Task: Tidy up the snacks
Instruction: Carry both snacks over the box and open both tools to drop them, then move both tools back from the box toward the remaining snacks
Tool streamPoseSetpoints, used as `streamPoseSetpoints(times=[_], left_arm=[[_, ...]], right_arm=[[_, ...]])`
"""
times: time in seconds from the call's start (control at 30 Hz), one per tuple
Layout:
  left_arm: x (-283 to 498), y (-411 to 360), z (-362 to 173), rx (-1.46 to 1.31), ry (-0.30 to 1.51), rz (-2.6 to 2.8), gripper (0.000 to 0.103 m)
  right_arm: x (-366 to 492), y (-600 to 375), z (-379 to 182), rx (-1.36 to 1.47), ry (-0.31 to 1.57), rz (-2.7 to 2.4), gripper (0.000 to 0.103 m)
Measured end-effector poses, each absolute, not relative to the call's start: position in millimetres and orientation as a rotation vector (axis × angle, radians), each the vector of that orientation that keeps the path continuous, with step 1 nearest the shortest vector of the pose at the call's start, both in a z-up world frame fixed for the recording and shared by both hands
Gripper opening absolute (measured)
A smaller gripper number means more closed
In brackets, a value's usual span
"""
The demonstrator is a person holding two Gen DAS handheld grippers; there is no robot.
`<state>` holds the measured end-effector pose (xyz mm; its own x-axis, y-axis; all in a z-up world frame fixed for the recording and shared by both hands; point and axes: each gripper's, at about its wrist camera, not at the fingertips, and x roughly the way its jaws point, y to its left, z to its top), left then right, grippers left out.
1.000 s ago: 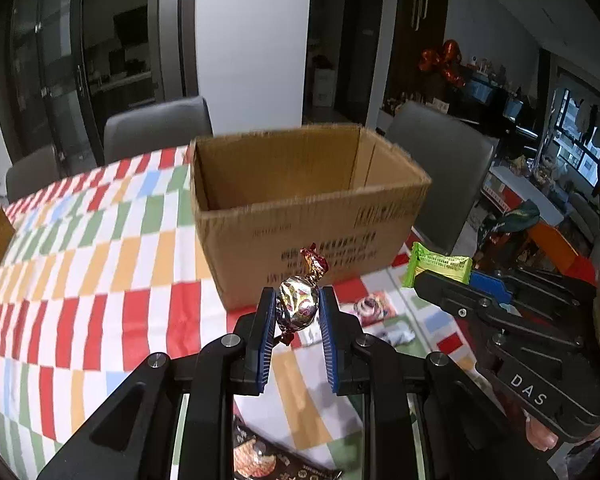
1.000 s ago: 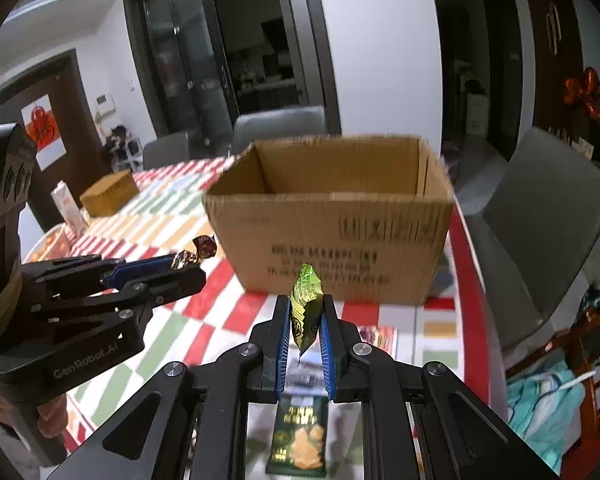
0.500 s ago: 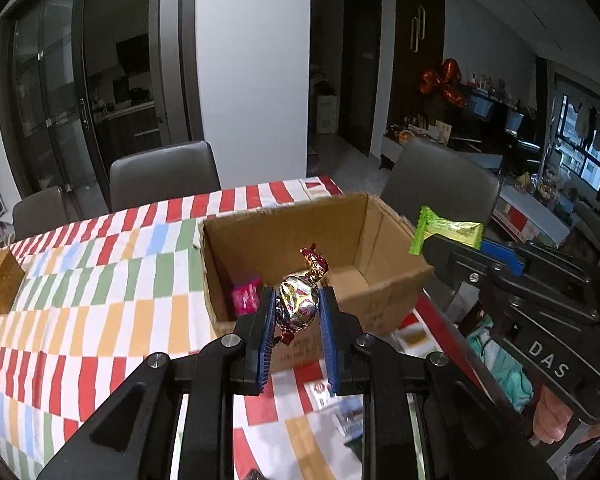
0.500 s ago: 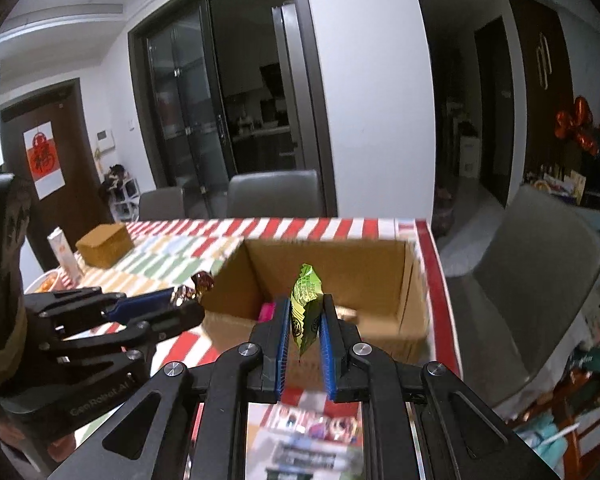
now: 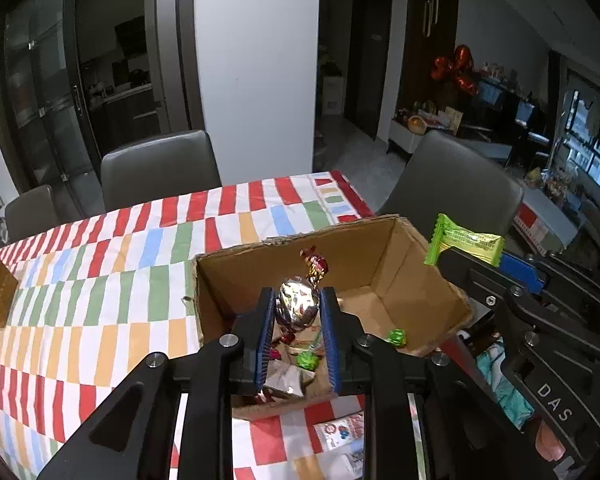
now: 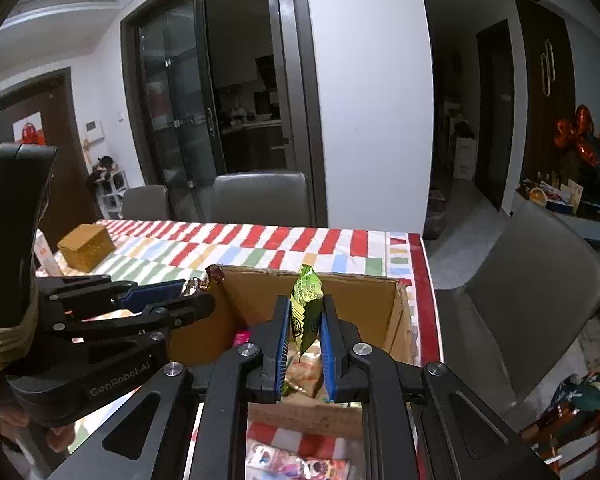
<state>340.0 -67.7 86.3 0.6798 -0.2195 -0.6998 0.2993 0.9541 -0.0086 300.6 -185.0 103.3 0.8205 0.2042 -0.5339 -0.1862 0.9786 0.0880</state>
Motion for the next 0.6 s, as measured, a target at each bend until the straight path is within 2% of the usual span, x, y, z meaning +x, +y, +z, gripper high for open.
streamPoseSetpoints(times=[0.03,0.07,0.13,0.3,0.4,0.6], left_arm=[[340.8,-66.8,85.9,0.110,0.771,-0.277,0.041],[339.8,-64.8,86.3,0.104,0.762,-0.261,0.046],[335.7,-61.6,86.4,0.096,0.758,-0.253,0.047],[314.1,-51.3,89.0,0.097,0.733,-0.232,0.056],[294.3,-46.8,92.5,0.098,0.708,-0.214,0.058],[253.2,-35.4,91.0,0.097,0.680,-0.198,0.063]], right_arm=[[303.6,-186.0,102.8,0.029,0.576,0.200,0.018],[306.8,-186.8,101.4,0.029,0.589,0.187,0.031],[306.6,-188.3,99.8,0.046,0.594,0.168,0.045],[292.0,-187.3,98.7,0.045,0.580,0.157,0.045],[276.8,-184.2,99.3,0.043,0.573,0.166,0.052],[242.9,-176.2,94.6,0.031,0.560,0.197,0.056]])
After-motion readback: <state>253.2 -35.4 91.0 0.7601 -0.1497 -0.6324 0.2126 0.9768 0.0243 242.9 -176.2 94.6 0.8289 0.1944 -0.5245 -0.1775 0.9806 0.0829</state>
